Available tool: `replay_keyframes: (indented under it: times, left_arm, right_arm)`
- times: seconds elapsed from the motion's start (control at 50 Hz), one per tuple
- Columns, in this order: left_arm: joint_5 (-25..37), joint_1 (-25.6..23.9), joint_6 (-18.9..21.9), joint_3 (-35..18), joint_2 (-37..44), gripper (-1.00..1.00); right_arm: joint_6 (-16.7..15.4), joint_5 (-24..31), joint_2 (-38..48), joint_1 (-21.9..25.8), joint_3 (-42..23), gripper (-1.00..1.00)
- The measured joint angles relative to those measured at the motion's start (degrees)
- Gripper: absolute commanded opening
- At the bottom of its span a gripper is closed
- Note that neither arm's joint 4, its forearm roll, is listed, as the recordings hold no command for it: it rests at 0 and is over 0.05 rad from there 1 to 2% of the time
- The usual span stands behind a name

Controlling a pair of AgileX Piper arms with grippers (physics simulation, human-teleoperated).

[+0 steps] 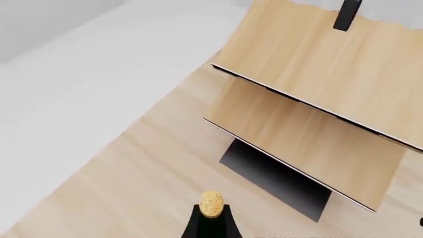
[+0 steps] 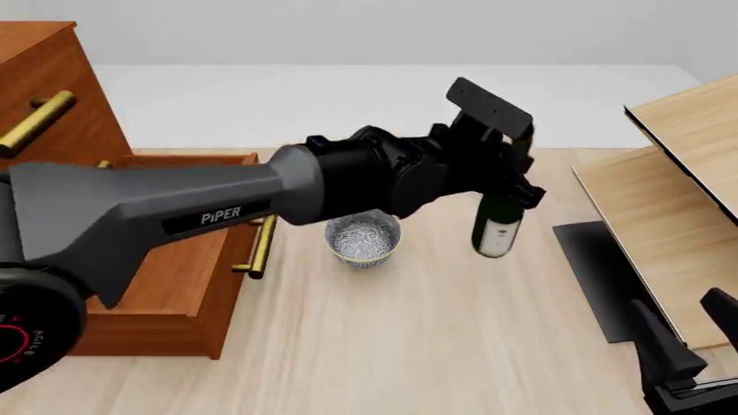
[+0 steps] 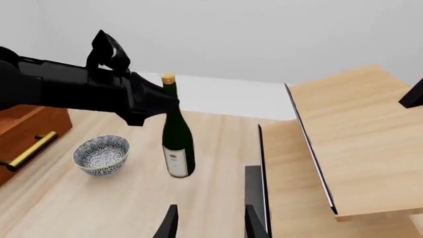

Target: Put the wine bottle in the bottom drawer of the cabinet.

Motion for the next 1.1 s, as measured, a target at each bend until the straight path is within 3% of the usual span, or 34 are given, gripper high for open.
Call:
replay_keyframes:
  times: [0.52,1.1]
  left_arm:
    - [11.4,0.35,0.98,1.54,-18.47,-1.0]
    - [19.62,7.4,0.65,6.89,-36.94,-1.0]
  right_arm:
    - [-1.52,-1.01,0.25,0.26,-0.01,1.0]
    - [-2.76,-0.7,-0.65,0.7,-0.12,1.0]
